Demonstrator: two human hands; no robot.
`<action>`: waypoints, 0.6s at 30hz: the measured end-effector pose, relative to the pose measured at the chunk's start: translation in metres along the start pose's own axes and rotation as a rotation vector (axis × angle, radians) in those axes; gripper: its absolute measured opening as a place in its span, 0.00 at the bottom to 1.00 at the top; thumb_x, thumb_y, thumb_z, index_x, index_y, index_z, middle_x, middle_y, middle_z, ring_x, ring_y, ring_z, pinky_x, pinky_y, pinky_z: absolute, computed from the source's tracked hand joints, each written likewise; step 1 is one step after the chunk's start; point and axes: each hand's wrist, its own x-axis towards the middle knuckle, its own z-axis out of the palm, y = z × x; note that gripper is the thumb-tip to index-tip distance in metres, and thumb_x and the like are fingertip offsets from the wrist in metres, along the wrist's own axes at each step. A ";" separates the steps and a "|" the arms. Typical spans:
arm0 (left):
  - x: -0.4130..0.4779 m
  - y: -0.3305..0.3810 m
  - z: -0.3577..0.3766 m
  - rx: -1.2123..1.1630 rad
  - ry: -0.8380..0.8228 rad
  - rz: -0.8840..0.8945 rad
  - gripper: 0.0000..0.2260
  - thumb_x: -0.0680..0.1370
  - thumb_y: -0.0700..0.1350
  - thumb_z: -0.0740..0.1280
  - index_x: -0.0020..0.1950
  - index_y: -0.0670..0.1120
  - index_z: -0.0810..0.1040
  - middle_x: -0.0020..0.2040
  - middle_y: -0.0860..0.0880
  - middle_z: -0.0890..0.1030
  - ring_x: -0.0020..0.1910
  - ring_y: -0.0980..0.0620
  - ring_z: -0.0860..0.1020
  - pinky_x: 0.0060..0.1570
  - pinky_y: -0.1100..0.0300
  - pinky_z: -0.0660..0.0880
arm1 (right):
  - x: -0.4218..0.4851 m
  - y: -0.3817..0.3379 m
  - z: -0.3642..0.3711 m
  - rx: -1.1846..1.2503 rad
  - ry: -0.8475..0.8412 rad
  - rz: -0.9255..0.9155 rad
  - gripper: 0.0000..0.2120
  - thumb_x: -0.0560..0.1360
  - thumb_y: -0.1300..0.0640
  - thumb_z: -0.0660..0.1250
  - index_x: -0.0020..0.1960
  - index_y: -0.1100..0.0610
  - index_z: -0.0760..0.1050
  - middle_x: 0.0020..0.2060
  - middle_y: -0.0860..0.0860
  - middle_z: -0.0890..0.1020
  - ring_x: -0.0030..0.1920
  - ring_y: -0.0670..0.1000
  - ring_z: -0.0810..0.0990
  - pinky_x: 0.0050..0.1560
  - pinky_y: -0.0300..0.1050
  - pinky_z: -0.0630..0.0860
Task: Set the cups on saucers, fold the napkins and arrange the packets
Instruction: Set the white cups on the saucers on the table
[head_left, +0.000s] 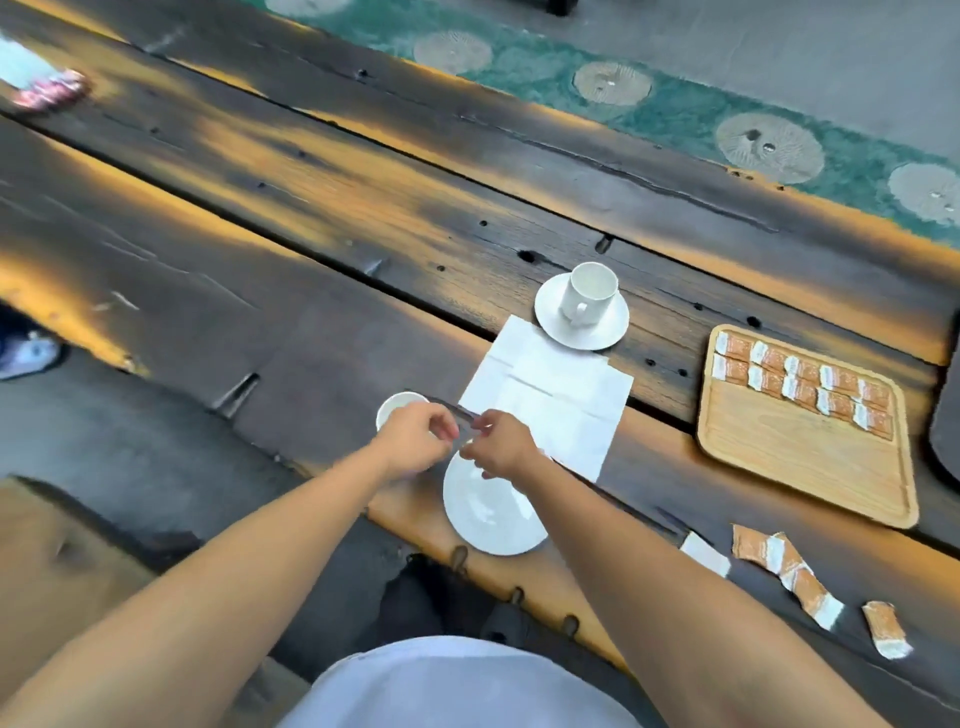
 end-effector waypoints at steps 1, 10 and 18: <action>-0.012 -0.008 0.008 -0.015 -0.011 -0.021 0.07 0.70 0.36 0.67 0.42 0.47 0.80 0.41 0.49 0.84 0.36 0.53 0.78 0.40 0.62 0.76 | -0.005 0.003 0.007 -0.011 -0.031 -0.007 0.21 0.70 0.63 0.70 0.63 0.60 0.74 0.50 0.55 0.79 0.42 0.56 0.80 0.44 0.53 0.84; -0.067 -0.079 0.040 -0.033 -0.045 -0.191 0.09 0.72 0.35 0.65 0.41 0.48 0.79 0.38 0.50 0.81 0.35 0.54 0.77 0.34 0.67 0.72 | -0.023 0.021 0.041 -0.103 -0.156 0.005 0.23 0.72 0.61 0.70 0.66 0.58 0.72 0.55 0.57 0.81 0.43 0.56 0.80 0.47 0.52 0.83; -0.048 -0.122 -0.008 -0.094 0.038 -0.301 0.09 0.75 0.35 0.66 0.42 0.49 0.80 0.40 0.48 0.84 0.40 0.49 0.83 0.42 0.52 0.82 | -0.009 0.010 0.051 -0.034 -0.121 0.081 0.21 0.71 0.62 0.71 0.62 0.58 0.72 0.50 0.60 0.83 0.41 0.58 0.82 0.51 0.59 0.83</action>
